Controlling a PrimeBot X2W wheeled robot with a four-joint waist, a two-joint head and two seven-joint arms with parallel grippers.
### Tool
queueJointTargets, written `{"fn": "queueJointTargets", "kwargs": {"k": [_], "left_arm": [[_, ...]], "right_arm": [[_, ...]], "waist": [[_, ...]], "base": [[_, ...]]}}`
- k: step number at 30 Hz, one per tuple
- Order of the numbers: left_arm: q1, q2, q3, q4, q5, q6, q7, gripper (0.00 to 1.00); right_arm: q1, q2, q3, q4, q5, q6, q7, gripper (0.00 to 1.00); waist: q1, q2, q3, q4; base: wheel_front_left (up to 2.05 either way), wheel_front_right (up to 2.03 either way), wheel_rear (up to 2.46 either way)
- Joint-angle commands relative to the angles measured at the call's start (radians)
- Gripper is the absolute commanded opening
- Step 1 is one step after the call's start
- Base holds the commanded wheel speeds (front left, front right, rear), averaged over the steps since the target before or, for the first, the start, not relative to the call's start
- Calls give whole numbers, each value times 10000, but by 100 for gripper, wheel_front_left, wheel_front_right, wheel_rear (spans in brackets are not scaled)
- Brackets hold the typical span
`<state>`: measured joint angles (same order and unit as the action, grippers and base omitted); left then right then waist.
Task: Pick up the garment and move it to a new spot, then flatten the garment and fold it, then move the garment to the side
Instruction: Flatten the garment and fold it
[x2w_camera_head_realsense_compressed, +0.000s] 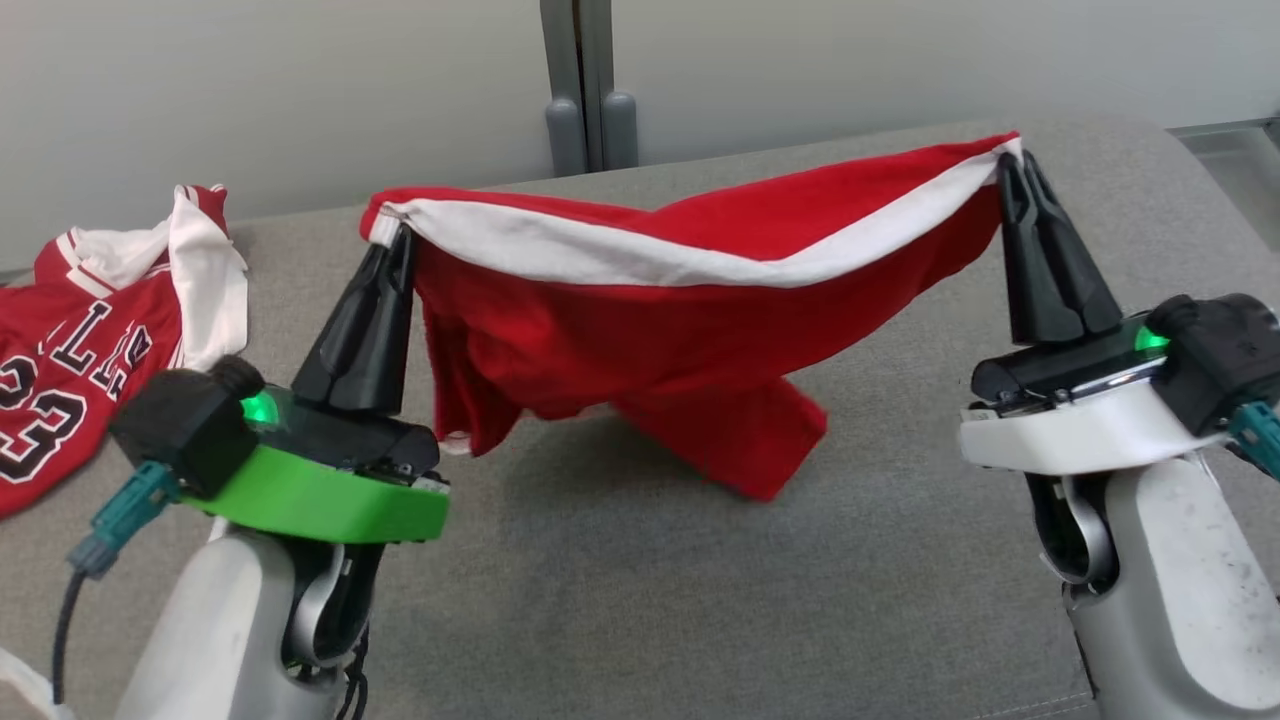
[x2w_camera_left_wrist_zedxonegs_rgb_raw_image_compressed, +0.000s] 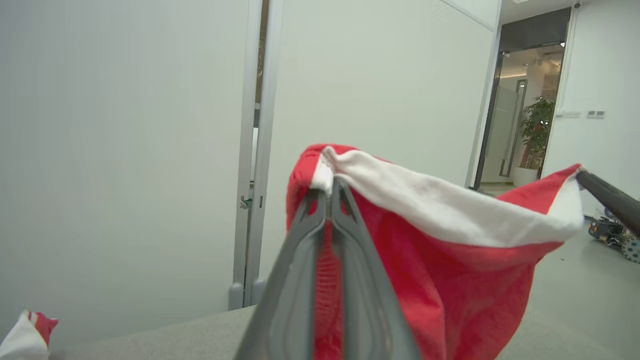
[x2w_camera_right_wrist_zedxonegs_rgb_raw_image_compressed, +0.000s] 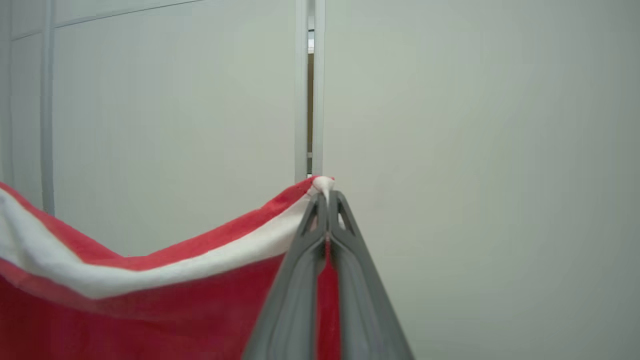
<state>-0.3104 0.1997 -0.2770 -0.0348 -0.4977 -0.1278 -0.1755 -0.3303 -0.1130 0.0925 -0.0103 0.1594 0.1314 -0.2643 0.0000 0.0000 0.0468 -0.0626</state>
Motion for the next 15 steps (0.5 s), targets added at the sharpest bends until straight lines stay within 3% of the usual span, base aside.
{"fn": "queueJointTargets", "kwargs": {"k": [1,8,15], "left_arm": [[146,195,106,-598,-95,73,231,0],[-280,967,399,-3782,-188,410,1839,0],[-790,1513,297,-4624,-370,469,3309,0]], "right_arm": [[244,-82,-100,-460,-103,-14,-2,0],[676,-285,-502,-2532,-461,-14,-2,0],[999,-320,-782,-3506,-702,-14,394,0]], "waist": [[0,0,-480,-323],[0,0,-719,-615],[0,0,-462,-755]], "base": [[0,0,0],[0,0,0],[0,0,0]]}}
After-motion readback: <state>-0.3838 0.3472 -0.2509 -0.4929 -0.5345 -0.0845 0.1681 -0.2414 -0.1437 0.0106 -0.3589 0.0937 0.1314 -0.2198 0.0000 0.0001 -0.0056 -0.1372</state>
